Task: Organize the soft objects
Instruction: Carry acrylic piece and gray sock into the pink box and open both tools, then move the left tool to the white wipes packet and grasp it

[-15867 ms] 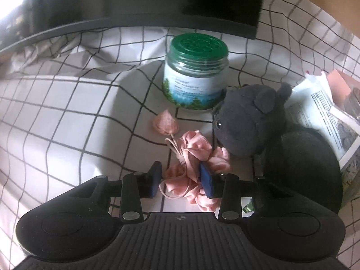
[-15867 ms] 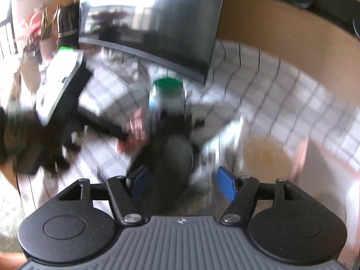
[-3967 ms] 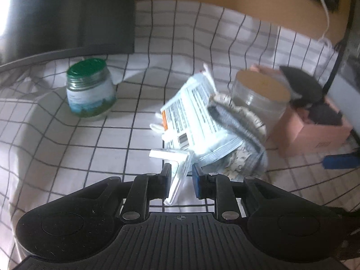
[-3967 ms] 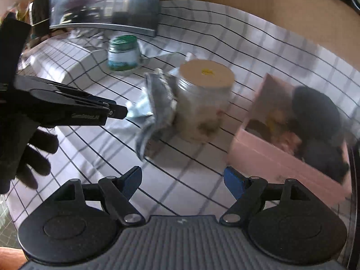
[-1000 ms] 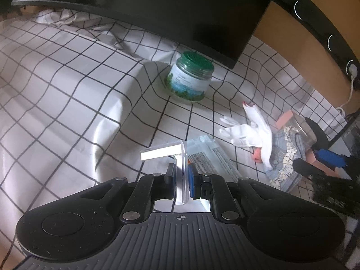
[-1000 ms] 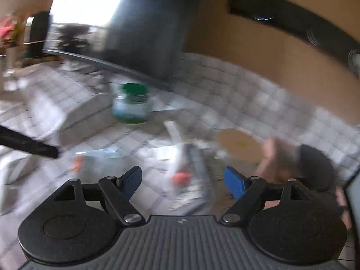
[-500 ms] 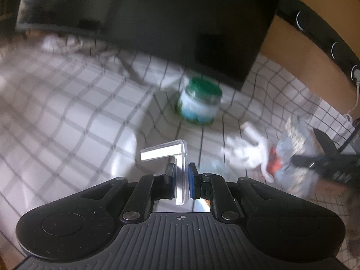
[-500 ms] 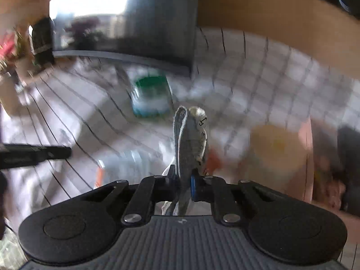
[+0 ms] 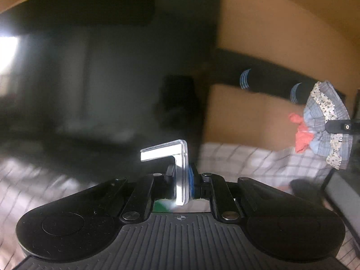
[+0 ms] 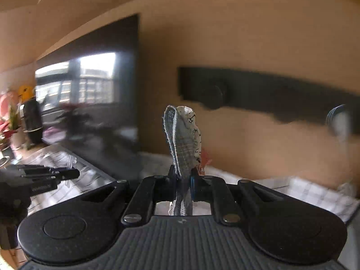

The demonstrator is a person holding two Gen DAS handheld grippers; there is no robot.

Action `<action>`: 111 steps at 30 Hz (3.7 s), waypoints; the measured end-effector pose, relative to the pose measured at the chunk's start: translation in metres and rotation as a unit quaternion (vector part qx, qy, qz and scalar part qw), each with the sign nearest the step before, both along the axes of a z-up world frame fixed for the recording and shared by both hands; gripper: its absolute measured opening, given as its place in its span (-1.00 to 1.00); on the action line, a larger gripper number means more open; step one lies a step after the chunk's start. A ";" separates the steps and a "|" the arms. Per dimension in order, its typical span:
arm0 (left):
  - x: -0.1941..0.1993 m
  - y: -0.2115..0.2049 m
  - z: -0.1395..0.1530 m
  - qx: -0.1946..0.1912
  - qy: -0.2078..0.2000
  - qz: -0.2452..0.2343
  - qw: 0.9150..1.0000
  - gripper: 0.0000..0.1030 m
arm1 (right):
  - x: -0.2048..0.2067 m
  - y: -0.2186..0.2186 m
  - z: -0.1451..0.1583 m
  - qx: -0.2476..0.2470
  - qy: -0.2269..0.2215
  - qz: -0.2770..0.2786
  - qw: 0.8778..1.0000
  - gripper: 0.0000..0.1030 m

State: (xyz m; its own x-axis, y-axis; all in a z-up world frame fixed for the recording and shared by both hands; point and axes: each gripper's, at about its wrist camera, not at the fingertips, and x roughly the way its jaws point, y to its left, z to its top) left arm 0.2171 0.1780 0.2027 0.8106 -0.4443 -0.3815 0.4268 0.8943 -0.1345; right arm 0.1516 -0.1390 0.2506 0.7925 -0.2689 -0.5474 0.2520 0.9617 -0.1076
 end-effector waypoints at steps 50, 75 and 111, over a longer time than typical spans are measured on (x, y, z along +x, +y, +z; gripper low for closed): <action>-0.048 -0.031 -0.118 0.016 0.231 0.132 0.964 -0.67 | -0.061 -0.164 -0.188 0.204 0.192 -0.161 0.946 -0.60; -0.101 -0.083 -0.147 0.122 0.187 0.073 0.972 -0.66 | -0.107 0.033 -0.193 0.022 0.231 0.055 0.971 0.43; -0.090 -0.021 -0.166 0.121 0.216 0.116 0.962 -0.61 | -0.085 0.064 -0.241 0.064 0.245 0.073 0.965 0.78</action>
State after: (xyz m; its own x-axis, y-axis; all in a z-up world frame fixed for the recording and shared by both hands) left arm 0.1273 0.1571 0.0370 0.6204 -0.1261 -0.7741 0.1638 0.9861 -0.0293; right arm 0.0663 -0.0751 0.0101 0.4545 -0.0801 -0.8871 0.0618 0.9964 -0.0583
